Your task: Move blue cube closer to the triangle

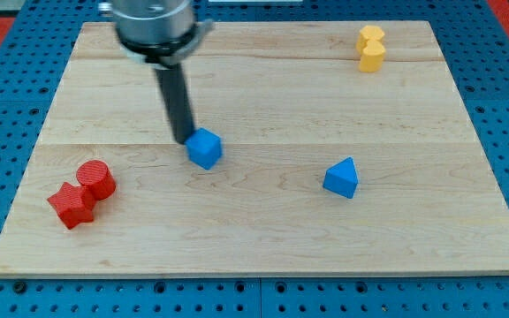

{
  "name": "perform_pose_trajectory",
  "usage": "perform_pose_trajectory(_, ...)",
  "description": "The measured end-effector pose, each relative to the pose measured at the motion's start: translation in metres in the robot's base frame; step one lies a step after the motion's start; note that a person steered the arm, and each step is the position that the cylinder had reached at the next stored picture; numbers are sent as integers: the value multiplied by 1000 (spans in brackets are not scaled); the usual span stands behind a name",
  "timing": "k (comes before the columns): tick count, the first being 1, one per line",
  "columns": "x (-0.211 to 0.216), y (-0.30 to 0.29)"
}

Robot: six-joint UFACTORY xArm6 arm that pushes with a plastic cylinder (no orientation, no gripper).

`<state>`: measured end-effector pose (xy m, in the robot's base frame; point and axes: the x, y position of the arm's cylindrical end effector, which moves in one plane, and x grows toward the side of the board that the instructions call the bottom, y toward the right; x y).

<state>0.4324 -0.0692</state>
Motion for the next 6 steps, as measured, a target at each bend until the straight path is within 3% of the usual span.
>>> perform_pose_trajectory(1,6,69)
perform_pose_trajectory(2,33,49)
perform_pose_trajectory(3,56,-16)
perform_pose_trajectory(4,80,-23)
perform_pose_trajectory(6,58,87)
